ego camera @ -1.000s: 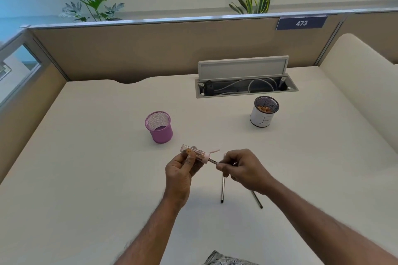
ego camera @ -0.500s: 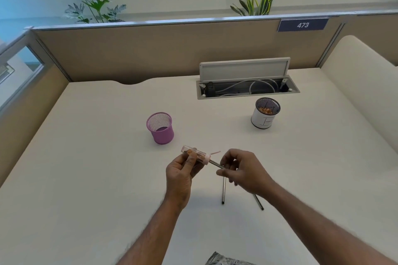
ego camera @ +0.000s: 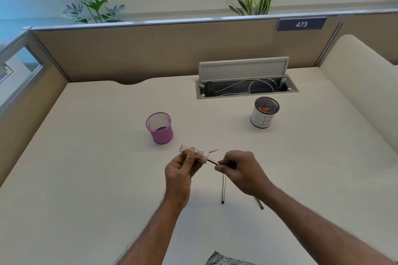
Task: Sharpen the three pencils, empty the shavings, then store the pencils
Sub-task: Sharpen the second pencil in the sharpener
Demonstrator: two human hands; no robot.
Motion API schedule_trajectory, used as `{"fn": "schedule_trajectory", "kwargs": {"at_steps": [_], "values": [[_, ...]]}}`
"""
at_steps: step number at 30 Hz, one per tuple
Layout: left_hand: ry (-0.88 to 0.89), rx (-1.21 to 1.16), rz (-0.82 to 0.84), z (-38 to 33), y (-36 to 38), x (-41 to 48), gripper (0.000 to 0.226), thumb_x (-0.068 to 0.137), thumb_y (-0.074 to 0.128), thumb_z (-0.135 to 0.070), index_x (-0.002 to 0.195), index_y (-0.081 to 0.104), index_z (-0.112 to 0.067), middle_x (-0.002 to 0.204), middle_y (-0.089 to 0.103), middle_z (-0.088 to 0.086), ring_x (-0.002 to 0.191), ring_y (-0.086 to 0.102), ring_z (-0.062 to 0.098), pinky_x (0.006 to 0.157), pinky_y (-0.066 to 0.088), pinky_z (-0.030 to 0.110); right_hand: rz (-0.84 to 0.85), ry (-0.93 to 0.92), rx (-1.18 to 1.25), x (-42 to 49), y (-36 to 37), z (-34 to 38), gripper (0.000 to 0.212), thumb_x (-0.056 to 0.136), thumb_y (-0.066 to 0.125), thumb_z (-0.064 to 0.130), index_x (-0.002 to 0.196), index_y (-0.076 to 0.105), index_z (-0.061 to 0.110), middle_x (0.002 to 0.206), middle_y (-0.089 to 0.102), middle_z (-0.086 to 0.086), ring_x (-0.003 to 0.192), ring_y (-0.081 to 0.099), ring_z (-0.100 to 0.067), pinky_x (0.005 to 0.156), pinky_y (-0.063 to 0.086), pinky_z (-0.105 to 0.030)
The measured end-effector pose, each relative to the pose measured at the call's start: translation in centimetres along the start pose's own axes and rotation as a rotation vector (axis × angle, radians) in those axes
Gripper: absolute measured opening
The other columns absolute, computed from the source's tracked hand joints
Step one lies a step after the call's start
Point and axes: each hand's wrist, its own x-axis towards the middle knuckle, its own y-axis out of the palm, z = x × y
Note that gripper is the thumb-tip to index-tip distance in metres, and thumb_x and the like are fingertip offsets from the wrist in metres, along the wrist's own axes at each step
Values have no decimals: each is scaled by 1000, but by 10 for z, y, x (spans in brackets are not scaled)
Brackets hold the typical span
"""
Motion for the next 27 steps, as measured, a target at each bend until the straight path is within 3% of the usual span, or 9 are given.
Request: {"fn": "schedule_trajectory", "kwargs": {"at_steps": [2,6,12,15,18,20,23,25,27], "values": [[-16,-3,15,-2,0,1,24,83,61,-21,88,76,-3,94,75,12,94,71,28,82,59,33,82,139,158,2,-3,4,22,81,77,12,62,66,15,52,58,10,44,39,-3,48,32,-16],[-41,-10,50,-3,-2,4,25,84,61,-21,92,75,-1,105,72,14,100,69,32,81,58,33,277,391,539,6,-15,8,25,86,71,6,63,65,12,63,64,-14,37,39,-12,40,27,-18],[-43,11,106,-4,-2,4,24,86,59,-21,90,79,-7,101,75,8,96,72,30,81,58,32,474,642,746,6,-22,6,15,93,61,11,82,61,1,65,58,-10,34,36,-7,33,24,-15],[-41,28,58,-2,0,2,22,86,61,-22,88,79,-9,96,75,11,92,72,28,79,58,31,446,549,693,4,-20,7,7,86,68,4,86,62,1,69,59,-10,37,40,-10,37,29,-19],[-39,24,22,-2,0,0,20,84,63,-23,85,80,-12,90,76,11,88,73,24,77,58,30,289,436,574,1,-12,9,27,72,79,-7,91,61,0,67,58,-7,42,53,-19,39,41,-24],[-34,22,3,-1,0,-1,20,83,63,-23,84,80,-13,90,76,12,88,73,24,77,58,31,148,306,374,0,-7,9,23,71,82,-1,79,63,8,60,62,-3,46,60,-18,44,47,-27],[-26,35,-30,-2,0,-3,20,83,64,-24,85,80,-12,94,76,16,92,73,28,80,59,32,-50,-49,-163,-3,-3,6,15,74,82,19,73,67,19,64,65,6,56,58,-12,53,49,-31],[-20,42,-35,-3,1,-4,20,83,64,-24,85,80,-11,94,76,16,92,73,28,80,59,32,-172,-265,-439,-7,0,4,12,78,79,22,76,68,18,69,63,7,56,57,-17,48,47,-32],[-16,45,-25,-3,4,-5,21,83,64,-25,84,80,-12,92,76,15,91,73,27,81,58,32,-219,-361,-513,-10,2,1,14,79,79,18,74,67,14,68,59,3,51,54,-21,42,43,-30]]}}
